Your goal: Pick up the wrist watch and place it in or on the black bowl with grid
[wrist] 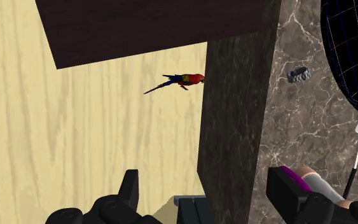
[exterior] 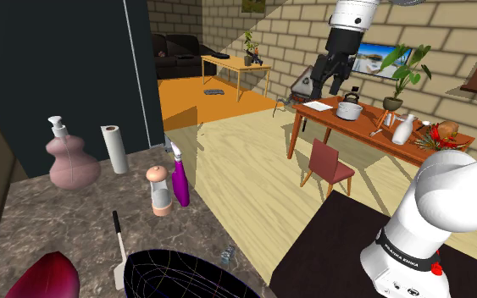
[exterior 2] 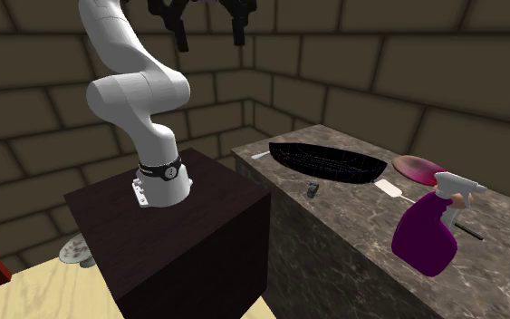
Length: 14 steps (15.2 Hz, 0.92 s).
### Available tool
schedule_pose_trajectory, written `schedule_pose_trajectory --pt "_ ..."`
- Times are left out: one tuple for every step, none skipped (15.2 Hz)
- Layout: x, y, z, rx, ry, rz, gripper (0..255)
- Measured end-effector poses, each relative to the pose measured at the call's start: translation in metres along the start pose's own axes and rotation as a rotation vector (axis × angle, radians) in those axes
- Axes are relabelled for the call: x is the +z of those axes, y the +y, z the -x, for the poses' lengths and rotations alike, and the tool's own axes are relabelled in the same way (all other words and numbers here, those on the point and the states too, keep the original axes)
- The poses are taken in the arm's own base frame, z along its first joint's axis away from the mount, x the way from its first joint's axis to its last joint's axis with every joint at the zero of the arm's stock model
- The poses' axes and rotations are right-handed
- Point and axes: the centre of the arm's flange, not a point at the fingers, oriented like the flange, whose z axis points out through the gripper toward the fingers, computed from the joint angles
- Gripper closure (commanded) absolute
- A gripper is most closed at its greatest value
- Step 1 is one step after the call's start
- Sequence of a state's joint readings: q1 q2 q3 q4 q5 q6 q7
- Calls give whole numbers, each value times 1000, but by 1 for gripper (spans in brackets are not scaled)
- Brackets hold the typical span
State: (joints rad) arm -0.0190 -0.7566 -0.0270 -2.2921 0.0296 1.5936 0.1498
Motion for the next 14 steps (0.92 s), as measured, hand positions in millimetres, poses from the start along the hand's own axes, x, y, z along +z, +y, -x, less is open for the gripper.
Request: schedule_pose_trajectory --pt "0 0 0 0 0 0 0" --pt "4 -4 1 1 0 2 0" --pt "12 -13 2 2 -1 6 0" --pt "22 -21 4 4 -1 10 0" --pt "30 -27 5 7 -2 14 0" --pt "37 -37 8 9 -2 19 0" --pt "47 -45 8 11 -3 23 0" --pt "59 -55 9 13 -3 28 0" --pt "69 -64 10 16 -4 32 0" --pt "78 -72 13 19 -4 37 0" --pt "90 -81 13 21 -5 42 0" --pt "98 -91 12 24 -5 46 0" --pt "108 -100 12 26 -5 51 0" --pt "118 -112 12 28 -6 55 0"
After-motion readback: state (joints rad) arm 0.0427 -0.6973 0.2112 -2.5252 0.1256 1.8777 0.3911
